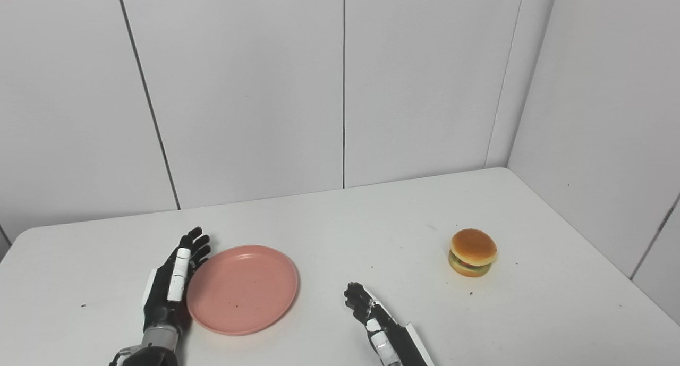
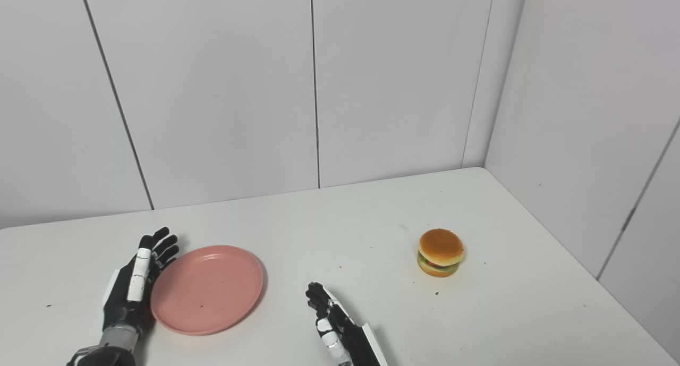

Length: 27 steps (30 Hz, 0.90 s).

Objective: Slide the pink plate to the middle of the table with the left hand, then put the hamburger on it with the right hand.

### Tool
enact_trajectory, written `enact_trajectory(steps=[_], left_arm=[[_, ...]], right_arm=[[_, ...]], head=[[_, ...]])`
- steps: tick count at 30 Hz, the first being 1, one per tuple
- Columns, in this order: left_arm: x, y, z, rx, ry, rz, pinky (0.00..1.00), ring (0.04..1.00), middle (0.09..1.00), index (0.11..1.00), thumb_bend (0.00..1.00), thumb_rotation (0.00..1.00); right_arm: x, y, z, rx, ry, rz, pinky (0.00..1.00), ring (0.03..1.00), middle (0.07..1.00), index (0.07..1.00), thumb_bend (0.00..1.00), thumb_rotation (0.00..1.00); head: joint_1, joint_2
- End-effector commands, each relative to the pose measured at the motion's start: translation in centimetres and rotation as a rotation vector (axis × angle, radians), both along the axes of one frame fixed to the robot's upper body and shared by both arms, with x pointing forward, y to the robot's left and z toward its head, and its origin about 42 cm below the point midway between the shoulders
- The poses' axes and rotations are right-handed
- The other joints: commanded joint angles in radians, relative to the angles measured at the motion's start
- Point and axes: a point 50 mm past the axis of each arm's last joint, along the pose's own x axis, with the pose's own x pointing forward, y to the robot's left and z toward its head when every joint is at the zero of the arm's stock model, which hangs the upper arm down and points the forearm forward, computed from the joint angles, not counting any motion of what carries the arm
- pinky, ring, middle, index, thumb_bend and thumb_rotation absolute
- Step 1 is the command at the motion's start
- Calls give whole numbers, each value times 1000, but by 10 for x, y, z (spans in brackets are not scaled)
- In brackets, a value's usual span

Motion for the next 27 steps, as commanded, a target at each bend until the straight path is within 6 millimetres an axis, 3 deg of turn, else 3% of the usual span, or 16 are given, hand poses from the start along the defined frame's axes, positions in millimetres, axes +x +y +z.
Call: enact_trajectory(steps=[1,7,16,19,23,27], left_arm=[[6,-10,22,9,-59,-4,885,887,868,841,853,882],[-2,-23,26,4,-53,-13,901,884,862,833,808,893],[-2,-24,24,7,-55,-9,896,883,868,836,811,902],[-4,-25,23,7,-55,-10,878,888,877,845,815,911],[-4,-26,22,-9,-50,-14,893,889,875,838,822,898],[-3,-25,20,-8,-42,-19,893,885,868,831,820,897]], right_arm=[[-14,13,-13,26,78,5,976,928,911,902,781,921],[-14,14,-12,21,71,7,967,931,911,904,787,926],[-17,11,-13,-33,27,-9,956,932,911,903,797,931],[-21,6,-11,-153,-81,-56,892,917,904,885,714,941],[-26,2,3,-257,-190,-138,929,934,920,846,701,945],[-25,-3,32,-395,-311,-217,888,910,908,842,746,944]], head=[[-1,2],[-1,2],[-11,-6],[-15,-5],[-22,1],[-32,2]])
